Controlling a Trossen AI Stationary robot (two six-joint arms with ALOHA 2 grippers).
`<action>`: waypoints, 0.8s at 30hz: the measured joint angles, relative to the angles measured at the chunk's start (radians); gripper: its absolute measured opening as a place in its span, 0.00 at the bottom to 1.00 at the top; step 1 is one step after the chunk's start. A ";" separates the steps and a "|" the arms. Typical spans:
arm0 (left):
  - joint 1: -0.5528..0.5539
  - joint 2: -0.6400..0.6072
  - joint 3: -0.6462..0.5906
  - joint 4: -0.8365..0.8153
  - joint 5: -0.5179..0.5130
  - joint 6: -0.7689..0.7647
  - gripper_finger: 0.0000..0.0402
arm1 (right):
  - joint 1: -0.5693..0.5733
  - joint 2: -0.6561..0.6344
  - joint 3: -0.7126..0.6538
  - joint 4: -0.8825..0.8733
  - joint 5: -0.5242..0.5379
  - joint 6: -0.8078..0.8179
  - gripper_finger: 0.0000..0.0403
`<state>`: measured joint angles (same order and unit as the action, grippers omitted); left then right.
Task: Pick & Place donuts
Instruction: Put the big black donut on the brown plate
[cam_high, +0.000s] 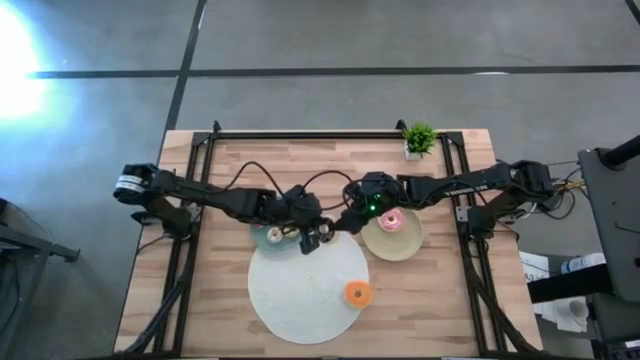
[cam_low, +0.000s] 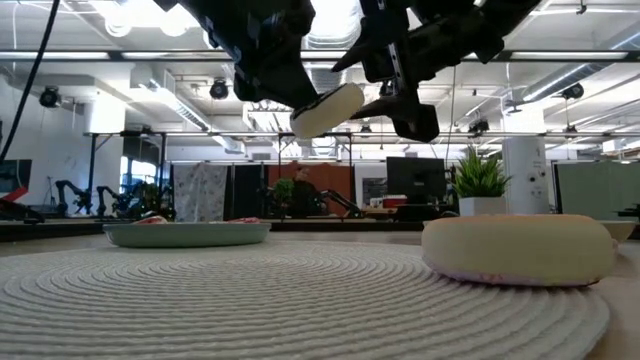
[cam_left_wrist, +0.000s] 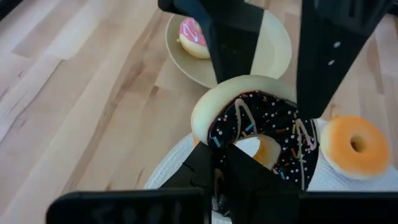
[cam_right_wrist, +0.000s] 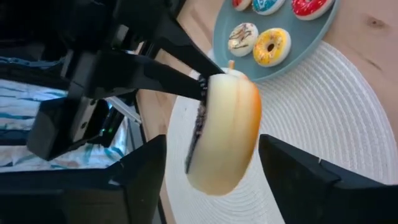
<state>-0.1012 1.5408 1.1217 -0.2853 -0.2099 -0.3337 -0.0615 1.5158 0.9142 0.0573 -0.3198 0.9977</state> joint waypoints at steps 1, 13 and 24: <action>0.001 0.002 0.000 -0.001 0.000 0.000 0.00 | 0.000 0.000 0.000 -0.001 -0.003 0.000 0.59; 0.001 -0.001 0.011 0.021 -0.001 -0.002 0.07 | 0.001 0.005 -0.001 -0.032 -0.032 -0.019 0.26; -0.001 -0.002 0.011 0.032 -0.001 -0.007 0.31 | -0.002 0.004 -0.002 -0.092 -0.021 -0.025 0.04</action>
<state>-0.1020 1.5386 1.1328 -0.2531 -0.2110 -0.3411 -0.0635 1.5200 0.9123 -0.0346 -0.3404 0.9727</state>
